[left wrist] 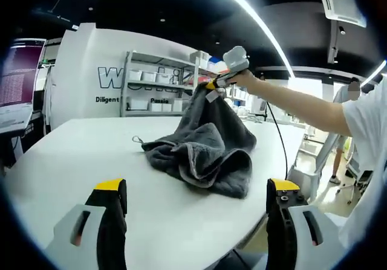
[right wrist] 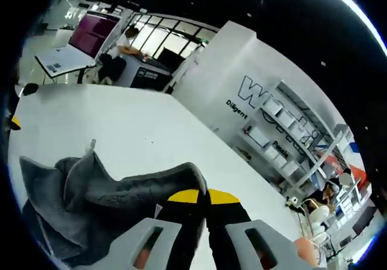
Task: Open the folded towel by lifting each exposed corner and separating the folded layers until the towel lies flat within the target outline without major curled edges
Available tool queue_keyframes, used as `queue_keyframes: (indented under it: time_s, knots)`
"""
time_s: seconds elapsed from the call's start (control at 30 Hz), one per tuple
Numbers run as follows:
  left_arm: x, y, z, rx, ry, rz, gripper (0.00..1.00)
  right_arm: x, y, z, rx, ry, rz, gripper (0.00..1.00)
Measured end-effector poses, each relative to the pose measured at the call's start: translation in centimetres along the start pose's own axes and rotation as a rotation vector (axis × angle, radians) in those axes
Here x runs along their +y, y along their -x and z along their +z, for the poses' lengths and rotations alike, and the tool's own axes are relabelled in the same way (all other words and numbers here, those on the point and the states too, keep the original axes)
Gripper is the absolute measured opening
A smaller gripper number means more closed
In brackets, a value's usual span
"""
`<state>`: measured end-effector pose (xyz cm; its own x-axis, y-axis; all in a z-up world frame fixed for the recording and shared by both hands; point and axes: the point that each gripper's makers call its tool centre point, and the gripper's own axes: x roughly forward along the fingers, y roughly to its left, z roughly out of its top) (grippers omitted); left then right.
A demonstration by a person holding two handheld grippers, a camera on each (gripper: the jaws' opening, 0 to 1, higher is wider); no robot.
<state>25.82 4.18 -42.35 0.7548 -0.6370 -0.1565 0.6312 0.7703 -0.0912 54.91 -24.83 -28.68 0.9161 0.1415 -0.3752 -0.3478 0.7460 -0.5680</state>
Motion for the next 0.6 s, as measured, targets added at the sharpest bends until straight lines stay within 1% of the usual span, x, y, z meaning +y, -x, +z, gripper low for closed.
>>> queue_keyframes:
  time_s: [0.13,0.2,0.27,0.33,0.4,0.5,0.6]
  knots:
    - [0.0,0.0,-0.1,0.006,-0.003,-0.002,0.94,-1.2,-1.7,-3.6,0.085,-0.031,-0.031,0.00]
    - [-0.1,-0.1,-0.1,0.006,-0.005,-0.004,0.94,-1.7,-2.5,-5.7,0.138,-0.046,-0.041,0.00]
    - [-0.3,-0.1,-0.1,0.006,-0.006,-0.010,0.94,-1.7,-3.0,-7.8,0.180,-0.059,-0.042,0.00]
    - [-0.7,0.0,-0.1,0.003,-0.006,-0.018,0.94,-1.8,-3.9,-9.3,0.197,-0.066,-0.038,0.00]
    - [-1.1,0.0,-0.1,0.000,-0.004,-0.029,0.94,-1.5,-4.5,-10.8,0.228,-0.050,-0.037,0.00]
    - [-1.5,0.0,-0.1,0.002,-0.007,-0.043,0.94,-1.1,-5.6,-12.4,0.256,-0.043,-0.039,0.00]
    - [-1.9,-0.1,-0.3,0.006,-0.012,-0.050,0.94,-0.1,-6.8,-14.0,0.286,-0.052,-0.031,0.00]
